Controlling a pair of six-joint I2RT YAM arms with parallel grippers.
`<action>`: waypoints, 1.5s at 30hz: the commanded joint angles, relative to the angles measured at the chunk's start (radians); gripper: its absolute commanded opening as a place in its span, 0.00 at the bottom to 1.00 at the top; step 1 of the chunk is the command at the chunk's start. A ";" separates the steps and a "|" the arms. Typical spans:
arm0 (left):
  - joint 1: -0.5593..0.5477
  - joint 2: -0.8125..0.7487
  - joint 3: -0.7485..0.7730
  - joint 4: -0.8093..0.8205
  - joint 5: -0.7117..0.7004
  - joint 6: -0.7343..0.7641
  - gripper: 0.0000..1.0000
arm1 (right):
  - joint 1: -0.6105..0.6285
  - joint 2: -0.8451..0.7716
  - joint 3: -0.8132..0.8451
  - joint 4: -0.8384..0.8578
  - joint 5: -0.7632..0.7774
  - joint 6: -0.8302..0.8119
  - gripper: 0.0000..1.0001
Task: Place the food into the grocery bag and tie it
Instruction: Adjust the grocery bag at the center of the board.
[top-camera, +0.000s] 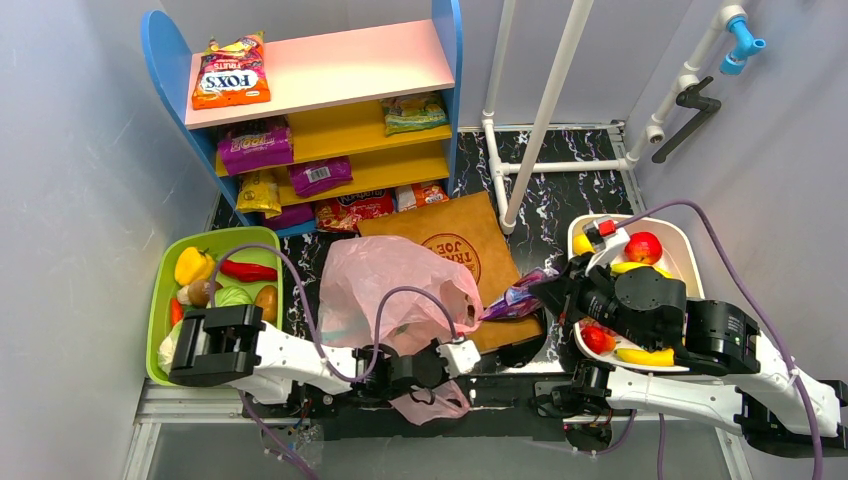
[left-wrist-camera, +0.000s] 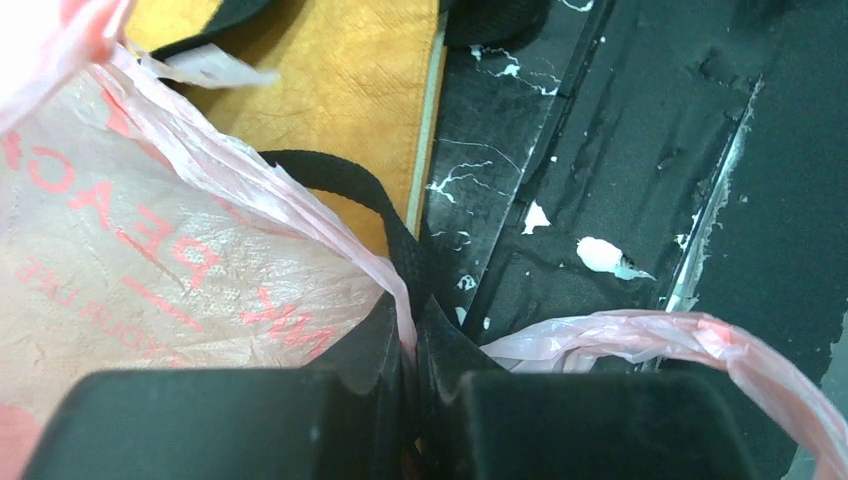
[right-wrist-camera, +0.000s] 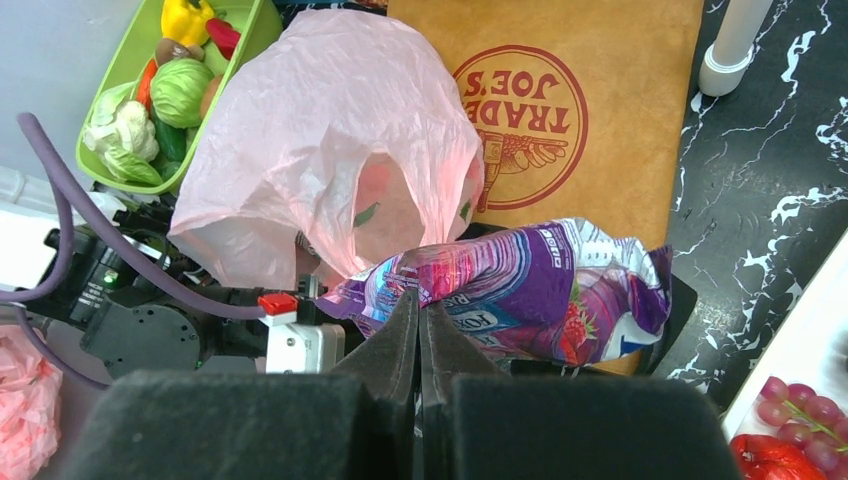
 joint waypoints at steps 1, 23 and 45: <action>-0.004 -0.115 0.071 -0.102 -0.105 -0.036 0.00 | -0.001 0.002 0.017 0.054 -0.020 -0.003 0.01; 0.192 -0.332 0.383 -0.367 -0.240 -0.129 0.00 | -0.001 0.076 0.113 0.192 -0.317 0.058 0.01; 0.332 -0.313 0.613 -0.454 -0.092 -0.102 0.00 | 0.000 0.045 -0.065 0.389 0.035 0.134 0.01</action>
